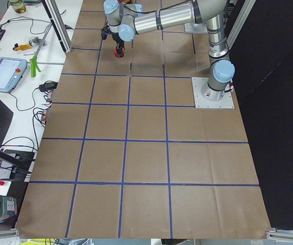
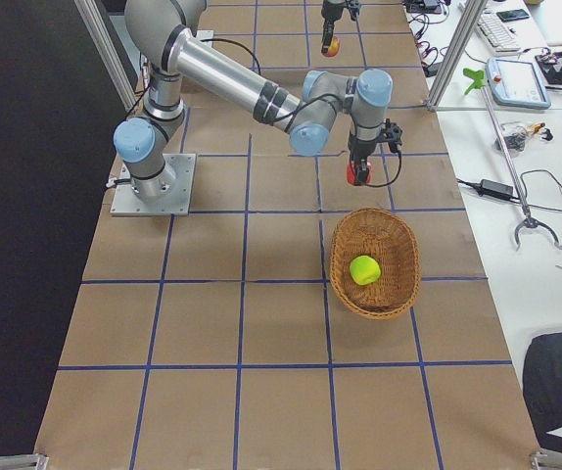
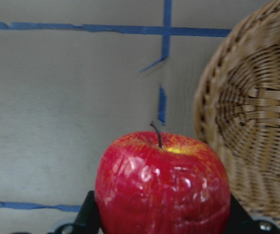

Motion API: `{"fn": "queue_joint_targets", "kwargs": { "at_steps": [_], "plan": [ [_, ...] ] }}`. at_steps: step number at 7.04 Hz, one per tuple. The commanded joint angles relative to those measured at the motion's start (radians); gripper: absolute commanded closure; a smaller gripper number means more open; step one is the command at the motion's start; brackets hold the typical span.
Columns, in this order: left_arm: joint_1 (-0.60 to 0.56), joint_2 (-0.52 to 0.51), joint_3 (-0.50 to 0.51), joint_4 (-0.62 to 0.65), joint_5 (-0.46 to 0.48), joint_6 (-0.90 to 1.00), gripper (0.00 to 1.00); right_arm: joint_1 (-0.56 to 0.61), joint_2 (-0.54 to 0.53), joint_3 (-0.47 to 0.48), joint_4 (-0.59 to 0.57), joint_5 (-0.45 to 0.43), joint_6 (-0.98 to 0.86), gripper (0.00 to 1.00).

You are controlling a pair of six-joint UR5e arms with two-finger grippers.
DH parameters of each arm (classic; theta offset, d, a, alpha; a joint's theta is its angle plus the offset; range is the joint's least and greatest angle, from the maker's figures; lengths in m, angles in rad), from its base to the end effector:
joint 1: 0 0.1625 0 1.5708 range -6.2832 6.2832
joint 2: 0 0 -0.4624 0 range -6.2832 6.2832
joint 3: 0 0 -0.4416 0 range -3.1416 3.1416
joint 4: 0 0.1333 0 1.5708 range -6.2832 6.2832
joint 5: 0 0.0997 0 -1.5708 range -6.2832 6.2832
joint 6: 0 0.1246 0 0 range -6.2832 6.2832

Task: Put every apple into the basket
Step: 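Release the red apple in the basket while the left sets the red-yellow apple down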

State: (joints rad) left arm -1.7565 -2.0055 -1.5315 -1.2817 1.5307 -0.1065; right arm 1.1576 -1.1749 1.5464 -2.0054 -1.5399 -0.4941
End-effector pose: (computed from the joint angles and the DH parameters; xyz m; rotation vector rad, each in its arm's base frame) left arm -0.2630 -0.6508 0.2774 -0.1199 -3.1103 -0.1729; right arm -0.1543 -0.6935 0.3108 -0.1285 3.1369 -0.1103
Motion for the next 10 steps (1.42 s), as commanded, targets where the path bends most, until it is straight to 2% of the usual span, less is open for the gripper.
{"fn": "queue_joint_targets", "kwargs": {
  "at_steps": [1, 2, 3, 4, 5, 6, 9, 10],
  "plan": [
    [-0.131, -0.062, -0.088, 0.126, -0.039, -0.149, 0.77, -0.128, 0.094, -0.008, -0.100, 0.000, -0.196, 0.85],
    [-0.162, -0.096, -0.119, 0.247, -0.076, -0.216, 0.77, -0.153, 0.153, -0.009, -0.174, 0.000, -0.233, 0.85],
    [-0.172, -0.114, -0.113, 0.271, -0.087, -0.222, 0.77, -0.157, 0.184, -0.015, -0.199, 0.001, -0.259, 0.84],
    [-0.167, -0.119, -0.104, 0.271, -0.087, -0.219, 0.77, -0.157, 0.184, -0.017, -0.196, -0.002, -0.261, 0.55],
    [-0.167, -0.118, -0.101, 0.263, -0.067, -0.213, 0.45, -0.157, 0.176, -0.014, -0.182, -0.018, -0.255, 0.01],
    [-0.167, -0.113, -0.102, 0.265, -0.034, -0.187, 0.02, -0.157, 0.166, -0.015, -0.147, -0.029, -0.251, 0.00],
    [-0.156, -0.056, -0.082, 0.254, -0.043, -0.186, 0.01, -0.136, 0.002, -0.012, 0.079, -0.026, -0.230, 0.00],
    [-0.120, 0.003, -0.043, 0.157, -0.043, -0.183, 0.01, -0.109, -0.056, -0.012, 0.167, -0.025, -0.178, 0.00]
  ]
}}
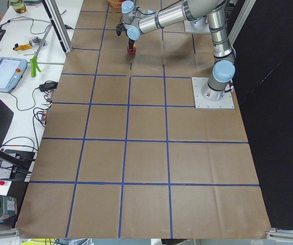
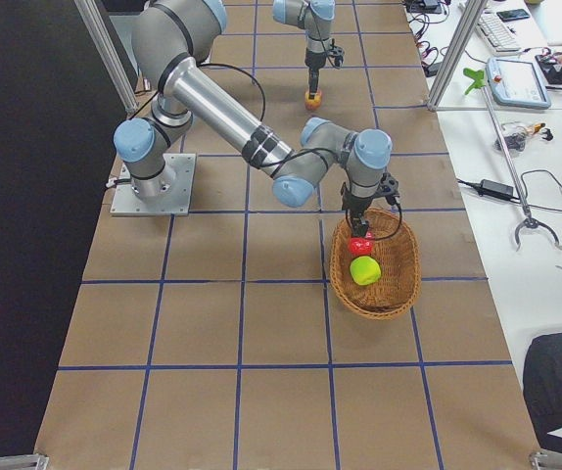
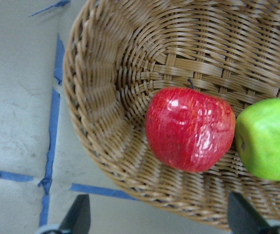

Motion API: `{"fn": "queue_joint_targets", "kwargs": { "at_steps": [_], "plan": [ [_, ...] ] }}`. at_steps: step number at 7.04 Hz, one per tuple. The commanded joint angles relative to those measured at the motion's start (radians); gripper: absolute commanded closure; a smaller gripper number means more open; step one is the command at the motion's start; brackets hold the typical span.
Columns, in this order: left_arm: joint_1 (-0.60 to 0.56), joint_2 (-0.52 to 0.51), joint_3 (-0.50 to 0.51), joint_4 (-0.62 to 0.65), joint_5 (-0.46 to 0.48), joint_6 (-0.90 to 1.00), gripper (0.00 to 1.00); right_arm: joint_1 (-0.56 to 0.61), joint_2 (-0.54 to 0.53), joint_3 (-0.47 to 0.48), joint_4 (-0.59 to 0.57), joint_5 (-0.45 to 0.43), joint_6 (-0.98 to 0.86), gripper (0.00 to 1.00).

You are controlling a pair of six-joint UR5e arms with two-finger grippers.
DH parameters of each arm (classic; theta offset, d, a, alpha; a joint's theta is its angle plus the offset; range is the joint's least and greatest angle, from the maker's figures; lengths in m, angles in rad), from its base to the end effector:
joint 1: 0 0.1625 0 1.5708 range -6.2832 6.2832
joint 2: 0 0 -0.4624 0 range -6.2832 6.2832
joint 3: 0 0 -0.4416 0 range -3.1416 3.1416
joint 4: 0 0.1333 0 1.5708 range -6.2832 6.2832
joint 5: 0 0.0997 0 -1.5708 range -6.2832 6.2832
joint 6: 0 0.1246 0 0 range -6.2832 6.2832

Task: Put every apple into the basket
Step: 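Release the red apple in the basket while the left sets the red-yellow apple down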

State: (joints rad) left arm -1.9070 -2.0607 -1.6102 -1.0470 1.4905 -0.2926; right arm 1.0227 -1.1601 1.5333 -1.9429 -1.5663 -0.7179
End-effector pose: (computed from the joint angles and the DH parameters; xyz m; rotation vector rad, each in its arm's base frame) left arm -0.3655 -0.6114 0.2228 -0.0665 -3.0659 -0.0461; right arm -0.2481 -0.6633 0.3007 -0.2660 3.1260 -0.0028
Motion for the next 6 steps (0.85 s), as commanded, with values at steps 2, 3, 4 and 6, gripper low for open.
{"fn": "queue_joint_targets", "kwargs": {
  "at_steps": [2, 3, 4, 6],
  "plan": [
    [0.184, 0.207, 0.113, -0.313, 0.007, 0.094, 0.01, 0.173, -0.140, 0.007, 0.171, 0.008, 0.217, 0.01],
    [0.254, 0.293, 0.108, -0.397, 0.011, 0.137, 0.01, 0.292, -0.147, 0.007, 0.176, 0.011, 0.403, 0.01],
    [0.304, 0.392, 0.083, -0.480, 0.045, 0.162, 0.01, 0.430, -0.138, 0.001, 0.159, 0.018, 0.599, 0.01],
    [0.330, 0.517, 0.081, -0.614, 0.114, 0.217, 0.01, 0.627, -0.083, -0.004, 0.066, 0.104, 0.908, 0.01]
  ]
}}
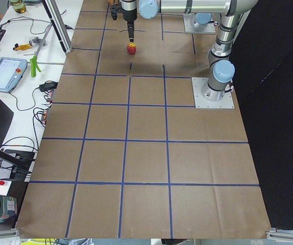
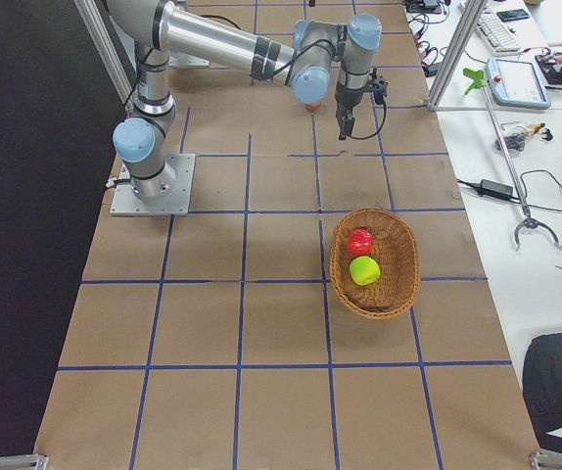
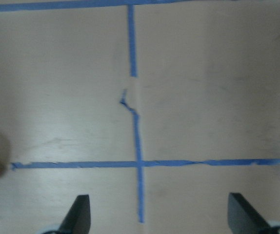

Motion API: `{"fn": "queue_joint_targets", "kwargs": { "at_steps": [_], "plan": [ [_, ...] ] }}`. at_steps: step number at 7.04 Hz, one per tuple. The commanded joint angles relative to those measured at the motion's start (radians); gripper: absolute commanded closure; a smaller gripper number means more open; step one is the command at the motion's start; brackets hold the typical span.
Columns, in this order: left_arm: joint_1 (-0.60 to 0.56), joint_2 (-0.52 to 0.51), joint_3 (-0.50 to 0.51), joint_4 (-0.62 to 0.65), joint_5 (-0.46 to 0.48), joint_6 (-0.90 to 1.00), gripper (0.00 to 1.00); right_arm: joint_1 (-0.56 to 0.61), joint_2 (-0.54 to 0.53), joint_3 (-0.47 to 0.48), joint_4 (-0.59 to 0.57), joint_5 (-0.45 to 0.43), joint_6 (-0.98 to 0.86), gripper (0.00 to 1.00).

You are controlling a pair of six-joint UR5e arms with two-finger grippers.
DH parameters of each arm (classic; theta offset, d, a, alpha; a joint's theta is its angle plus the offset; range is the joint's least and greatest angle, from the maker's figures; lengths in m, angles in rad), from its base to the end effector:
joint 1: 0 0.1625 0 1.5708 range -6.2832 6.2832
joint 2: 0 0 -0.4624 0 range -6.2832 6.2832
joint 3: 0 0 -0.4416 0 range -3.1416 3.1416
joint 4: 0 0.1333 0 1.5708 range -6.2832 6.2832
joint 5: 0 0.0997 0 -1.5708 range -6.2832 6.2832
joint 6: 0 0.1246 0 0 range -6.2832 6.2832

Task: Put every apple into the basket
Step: 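Lower the right gripper onto the red-yellow apple and grasp it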

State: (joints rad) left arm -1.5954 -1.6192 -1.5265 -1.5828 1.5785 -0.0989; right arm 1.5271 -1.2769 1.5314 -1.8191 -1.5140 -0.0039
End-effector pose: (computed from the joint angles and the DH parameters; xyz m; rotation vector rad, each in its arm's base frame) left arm -0.1461 -0.5582 0.4964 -0.1163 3.1307 0.0244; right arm 0.1114 -0.6658 0.3689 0.0617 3.0840 0.0075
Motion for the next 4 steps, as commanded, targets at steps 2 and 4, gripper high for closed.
{"fn": "queue_joint_targets", "kwargs": {
  "at_steps": [2, 4],
  "plan": [
    [0.012, 0.099, -0.004, -0.092, 0.015, 0.016, 0.01, 0.281, 0.167, -0.008, -0.260, 0.040, 0.408, 0.00],
    [0.020, 0.099, -0.004, -0.091, 0.012, 0.027, 0.01, 0.346, 0.246, -0.002, -0.315, 0.032, 0.458, 0.02]
  ]
}}
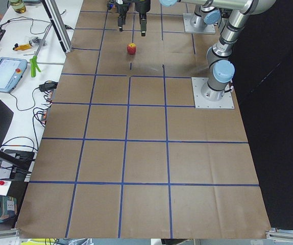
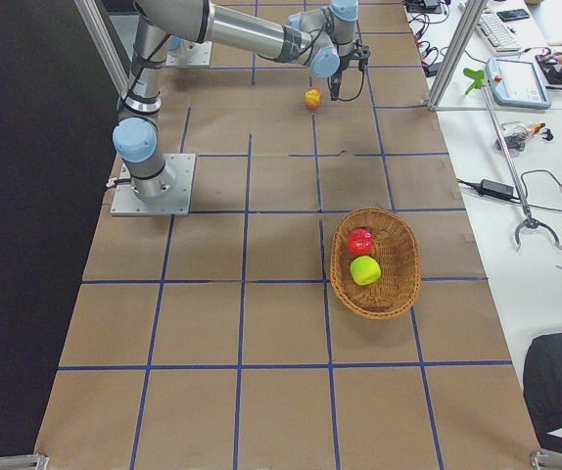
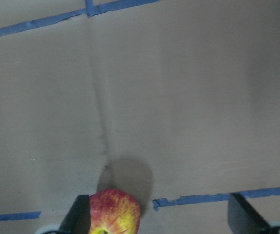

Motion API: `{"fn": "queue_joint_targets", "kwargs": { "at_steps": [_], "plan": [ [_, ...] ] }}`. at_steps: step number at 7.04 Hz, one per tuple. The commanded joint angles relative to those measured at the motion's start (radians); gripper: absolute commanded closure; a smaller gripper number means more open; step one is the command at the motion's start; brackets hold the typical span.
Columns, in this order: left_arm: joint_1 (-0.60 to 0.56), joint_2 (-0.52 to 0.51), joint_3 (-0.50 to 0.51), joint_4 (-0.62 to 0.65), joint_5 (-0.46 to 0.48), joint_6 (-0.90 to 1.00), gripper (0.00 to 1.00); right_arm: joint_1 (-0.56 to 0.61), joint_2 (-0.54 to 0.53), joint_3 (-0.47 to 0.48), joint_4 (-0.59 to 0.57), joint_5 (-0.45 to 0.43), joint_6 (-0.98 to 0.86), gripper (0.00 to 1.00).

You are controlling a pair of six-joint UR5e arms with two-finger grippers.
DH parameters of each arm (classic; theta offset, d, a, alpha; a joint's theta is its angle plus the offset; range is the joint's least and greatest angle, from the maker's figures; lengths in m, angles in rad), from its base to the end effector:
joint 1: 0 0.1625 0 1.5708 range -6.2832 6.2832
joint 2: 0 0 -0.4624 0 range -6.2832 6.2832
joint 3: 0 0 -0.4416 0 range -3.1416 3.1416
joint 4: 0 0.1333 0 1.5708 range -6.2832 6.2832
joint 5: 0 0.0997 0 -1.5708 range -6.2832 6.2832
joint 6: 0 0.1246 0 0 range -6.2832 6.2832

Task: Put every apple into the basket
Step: 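Lower the right gripper onto the red-yellow apple and grasp it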

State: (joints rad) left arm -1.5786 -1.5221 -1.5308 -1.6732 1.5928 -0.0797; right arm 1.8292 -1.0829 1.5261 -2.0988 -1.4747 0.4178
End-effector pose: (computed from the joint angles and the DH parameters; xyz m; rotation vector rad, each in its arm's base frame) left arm -0.1346 -0.5143 0.5375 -0.1119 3.1169 0.0199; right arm 0.3258 -0.6643 0.2664 0.2345 3.0129 -0.0728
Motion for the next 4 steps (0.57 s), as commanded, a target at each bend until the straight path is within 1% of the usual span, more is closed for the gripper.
{"fn": "queue_joint_targets", "kwargs": {
  "at_steps": [1, 2, 4],
  "plan": [
    [0.003, -0.001, -0.002, 0.003, -0.008, 0.000, 0.01, 0.051, 0.069, 0.006, -0.041, -0.001, 0.051, 0.02],
    [0.003, -0.001, -0.002, 0.004, -0.036, -0.005, 0.01, 0.080, 0.102, 0.003, -0.046, 0.011, 0.053, 0.02],
    [0.006, 0.000, -0.002, 0.007, -0.037, 0.004, 0.01, 0.097, 0.121, 0.014, -0.044, 0.007, 0.050, 0.03]
  ]
}}
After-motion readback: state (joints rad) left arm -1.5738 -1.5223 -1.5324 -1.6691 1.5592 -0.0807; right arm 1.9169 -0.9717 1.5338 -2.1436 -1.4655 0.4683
